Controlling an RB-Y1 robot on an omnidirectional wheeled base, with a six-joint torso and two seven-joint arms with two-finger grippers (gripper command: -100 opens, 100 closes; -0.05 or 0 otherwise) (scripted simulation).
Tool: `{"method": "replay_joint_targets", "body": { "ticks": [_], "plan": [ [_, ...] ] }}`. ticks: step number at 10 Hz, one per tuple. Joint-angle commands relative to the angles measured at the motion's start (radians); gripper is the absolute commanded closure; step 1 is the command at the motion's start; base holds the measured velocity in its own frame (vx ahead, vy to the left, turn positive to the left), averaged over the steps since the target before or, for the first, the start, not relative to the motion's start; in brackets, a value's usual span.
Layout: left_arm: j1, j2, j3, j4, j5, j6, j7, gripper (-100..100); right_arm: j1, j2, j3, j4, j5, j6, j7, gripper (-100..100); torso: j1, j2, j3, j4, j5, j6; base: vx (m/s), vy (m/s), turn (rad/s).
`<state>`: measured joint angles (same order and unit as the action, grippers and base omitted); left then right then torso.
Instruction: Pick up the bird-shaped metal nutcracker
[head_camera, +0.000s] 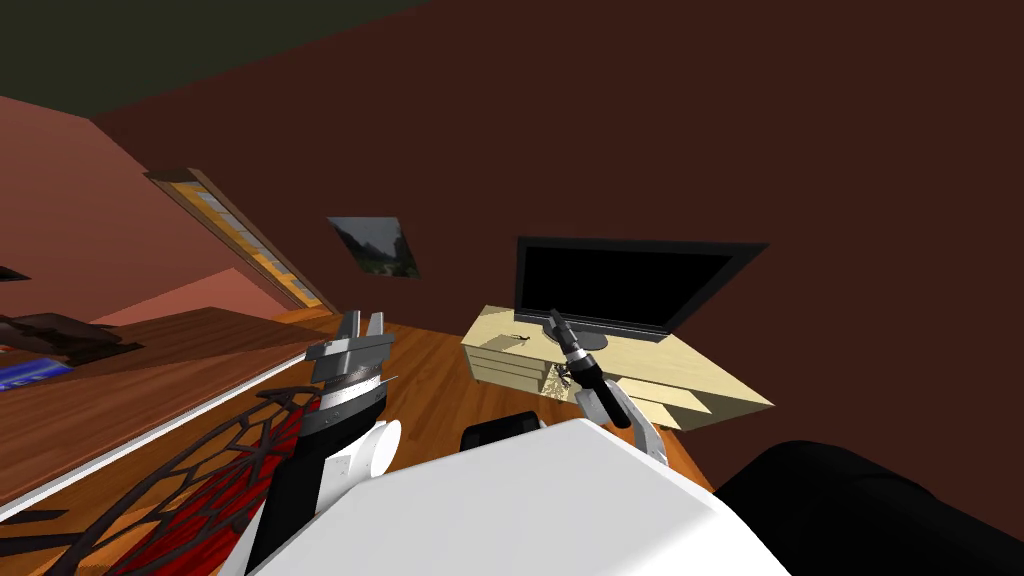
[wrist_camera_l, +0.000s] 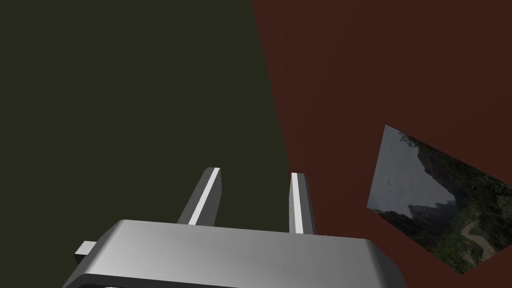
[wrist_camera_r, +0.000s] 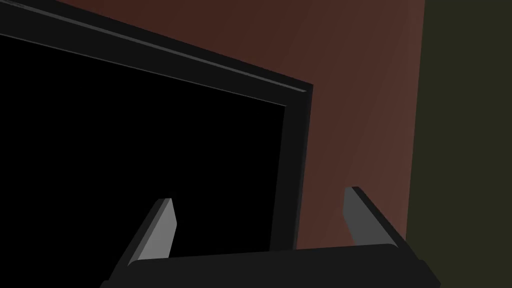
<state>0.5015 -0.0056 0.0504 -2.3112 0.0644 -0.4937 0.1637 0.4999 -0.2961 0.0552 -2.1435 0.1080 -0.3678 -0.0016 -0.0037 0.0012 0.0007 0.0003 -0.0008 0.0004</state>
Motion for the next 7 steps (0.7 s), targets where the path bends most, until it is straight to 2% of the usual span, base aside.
{"method": "replay_joint_targets", "body": {
  "ticks": [1,3,4,5,6,7],
  "plan": [
    [0.000,0.000,0.000,0.000,0.000,0.000,0.000,0,-0.004,-0.004,0.003,0.014,0.001,-0.005,0.003,-100,0.000,0.000,0.000,0.000,0.000,0.000,-0.019,-0.106,-0.158],
    [0.000,0.000,0.000,0.000,0.000,0.000,0.000,0,-0.015,-0.080,0.044,0.082,0.007,-0.008,0.028,-100,-0.004,0.001,0.001,0.000,-0.001,-0.001,-0.047,-0.141,0.093],
    [0.000,0.000,0.000,0.000,0.000,0.000,0.000,0,-0.015,-0.085,0.044,0.097,0.007,-0.008,0.028,-100,-0.007,0.002,0.001,0.000,-0.002,0.000,-0.051,-0.142,0.017],
    [0.000,0.000,0.000,0.000,0.000,0.000,0.000,0,-0.022,-0.126,0.067,0.125,0.012,-0.011,0.040,-100,-0.006,0.002,0.001,0.000,-0.002,0.000,-0.047,-0.102,0.088],
    [0.000,0.000,0.000,0.000,0.000,0.000,0.000,0,-0.022,-0.126,0.067,0.143,0.012,-0.011,0.040,-100,-0.004,0.001,0.001,0.000,-0.001,-0.001,-0.027,-0.038,0.093],
    [0.000,0.000,0.000,0.000,0.000,0.000,0.000,0,-0.031,-0.168,0.091,0.175,0.018,-0.015,0.053,-100,0.000,0.000,0.000,0.000,0.000,0.000,-0.029,-0.039,0.102]
  ]
}}
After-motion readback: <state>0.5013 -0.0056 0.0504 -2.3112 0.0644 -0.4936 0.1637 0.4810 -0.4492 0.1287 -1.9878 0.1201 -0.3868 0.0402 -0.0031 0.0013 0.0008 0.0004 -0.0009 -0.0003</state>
